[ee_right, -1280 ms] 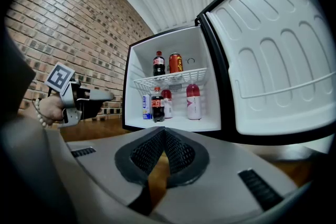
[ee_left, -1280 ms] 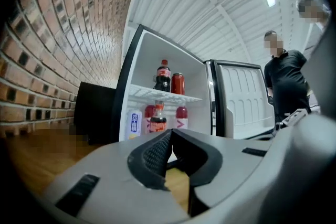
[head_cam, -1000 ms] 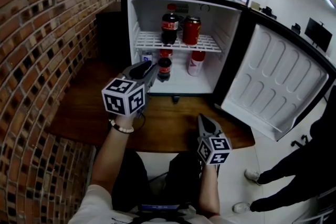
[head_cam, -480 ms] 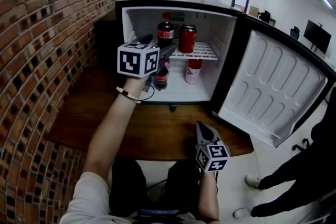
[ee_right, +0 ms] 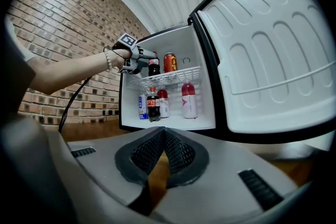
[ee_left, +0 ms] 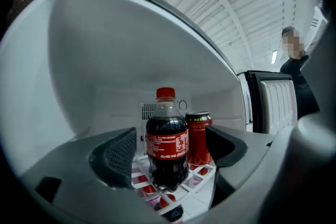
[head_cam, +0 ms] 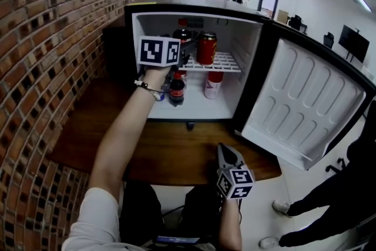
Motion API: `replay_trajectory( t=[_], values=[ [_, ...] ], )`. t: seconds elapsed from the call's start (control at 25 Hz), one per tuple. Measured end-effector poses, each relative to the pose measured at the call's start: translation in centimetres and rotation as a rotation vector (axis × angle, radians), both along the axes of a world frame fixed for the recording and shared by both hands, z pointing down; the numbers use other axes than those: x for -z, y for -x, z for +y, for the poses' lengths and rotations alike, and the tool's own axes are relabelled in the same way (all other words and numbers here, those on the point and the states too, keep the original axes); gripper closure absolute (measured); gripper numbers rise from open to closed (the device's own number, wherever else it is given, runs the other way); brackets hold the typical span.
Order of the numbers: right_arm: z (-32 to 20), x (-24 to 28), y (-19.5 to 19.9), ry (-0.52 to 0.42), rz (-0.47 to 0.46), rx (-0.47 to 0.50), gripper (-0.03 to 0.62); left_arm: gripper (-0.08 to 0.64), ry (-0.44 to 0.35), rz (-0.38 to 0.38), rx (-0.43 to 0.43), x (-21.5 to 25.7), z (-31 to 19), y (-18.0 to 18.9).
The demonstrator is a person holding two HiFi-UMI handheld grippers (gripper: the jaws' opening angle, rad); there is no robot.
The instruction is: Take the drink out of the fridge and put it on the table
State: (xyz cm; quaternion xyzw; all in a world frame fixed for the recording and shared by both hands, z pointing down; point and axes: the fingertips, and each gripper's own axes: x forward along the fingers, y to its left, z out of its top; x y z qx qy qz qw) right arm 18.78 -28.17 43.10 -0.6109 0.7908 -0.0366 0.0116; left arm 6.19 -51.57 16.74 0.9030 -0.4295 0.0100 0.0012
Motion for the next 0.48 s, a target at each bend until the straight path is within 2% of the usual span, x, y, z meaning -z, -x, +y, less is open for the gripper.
replay_trajectory(
  t=[0.48],
  values=[
    [-0.3,-0.7,-1.0,0.011,-0.018,-0.018,0.572,0.181,0.018,-0.033,-0.007,-0.5,-2.3,-0.7]
  ],
)
